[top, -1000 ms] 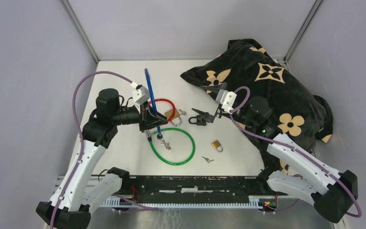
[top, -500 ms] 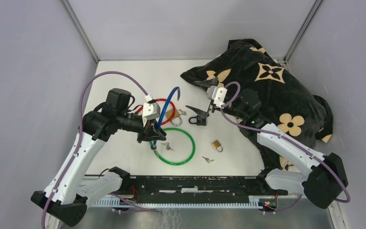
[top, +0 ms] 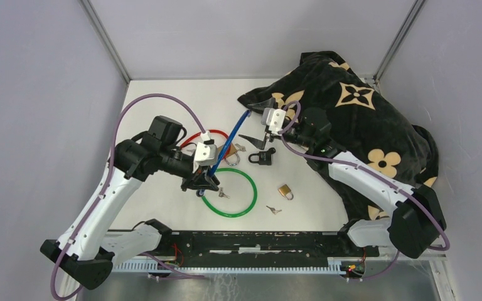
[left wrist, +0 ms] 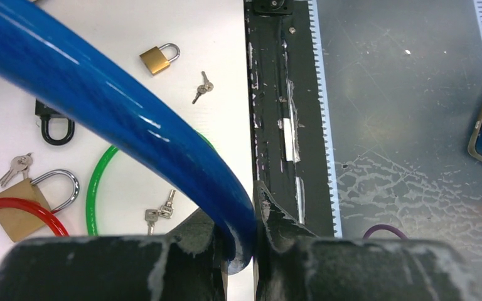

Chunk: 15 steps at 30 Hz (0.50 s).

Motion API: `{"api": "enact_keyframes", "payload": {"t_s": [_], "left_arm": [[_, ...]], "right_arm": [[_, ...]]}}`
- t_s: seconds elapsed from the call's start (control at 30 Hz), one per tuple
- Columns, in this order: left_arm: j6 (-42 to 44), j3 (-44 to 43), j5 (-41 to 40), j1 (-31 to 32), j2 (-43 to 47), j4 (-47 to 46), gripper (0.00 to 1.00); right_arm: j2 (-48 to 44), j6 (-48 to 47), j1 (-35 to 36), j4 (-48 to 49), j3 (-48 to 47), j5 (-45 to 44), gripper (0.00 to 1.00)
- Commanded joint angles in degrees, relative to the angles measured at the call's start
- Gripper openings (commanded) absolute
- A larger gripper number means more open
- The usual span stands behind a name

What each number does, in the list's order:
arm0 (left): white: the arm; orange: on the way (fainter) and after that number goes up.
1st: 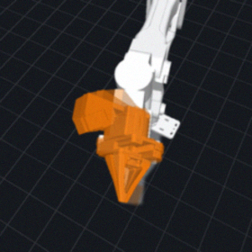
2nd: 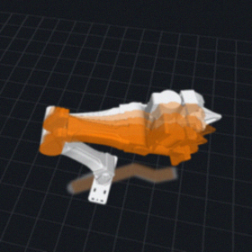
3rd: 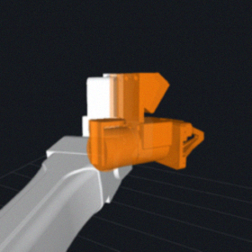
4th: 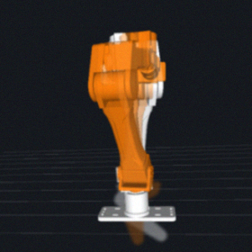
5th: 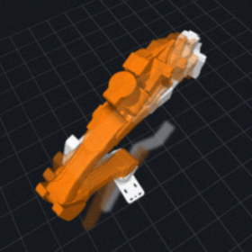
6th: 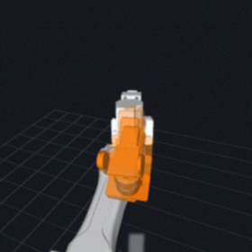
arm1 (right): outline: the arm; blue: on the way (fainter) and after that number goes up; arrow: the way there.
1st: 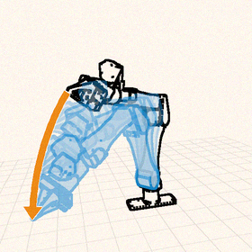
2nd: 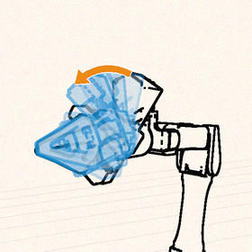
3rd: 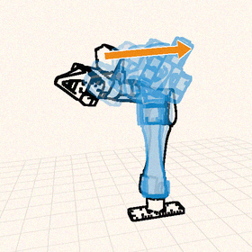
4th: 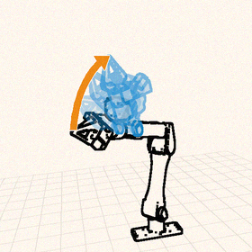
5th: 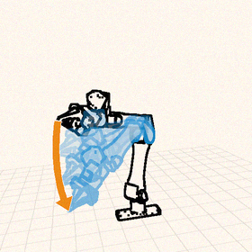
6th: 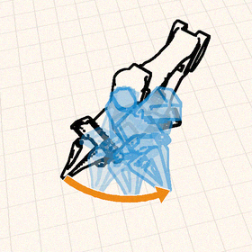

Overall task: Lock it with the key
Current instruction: Adjust the lock.

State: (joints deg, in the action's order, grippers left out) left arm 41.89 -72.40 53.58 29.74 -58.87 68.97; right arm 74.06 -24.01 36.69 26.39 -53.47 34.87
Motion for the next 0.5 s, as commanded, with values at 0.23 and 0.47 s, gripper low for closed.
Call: {"api": "enact_keyframes", "payload": {"t_s": [0.23,0.47], "left_arm": [[4.25,-3.02,0.79,0.66,1.22,-1.12,0.02],[-4.45,-1.10,-4.10,0.51,3.25,-9.27,0.02]], "right_arm": [[2.75,7.04,-0.02,7.24,0.83,0.12,0.41],[0.92,13.44,-1.50,5.92,1.11,-6.47,0.00]]}}
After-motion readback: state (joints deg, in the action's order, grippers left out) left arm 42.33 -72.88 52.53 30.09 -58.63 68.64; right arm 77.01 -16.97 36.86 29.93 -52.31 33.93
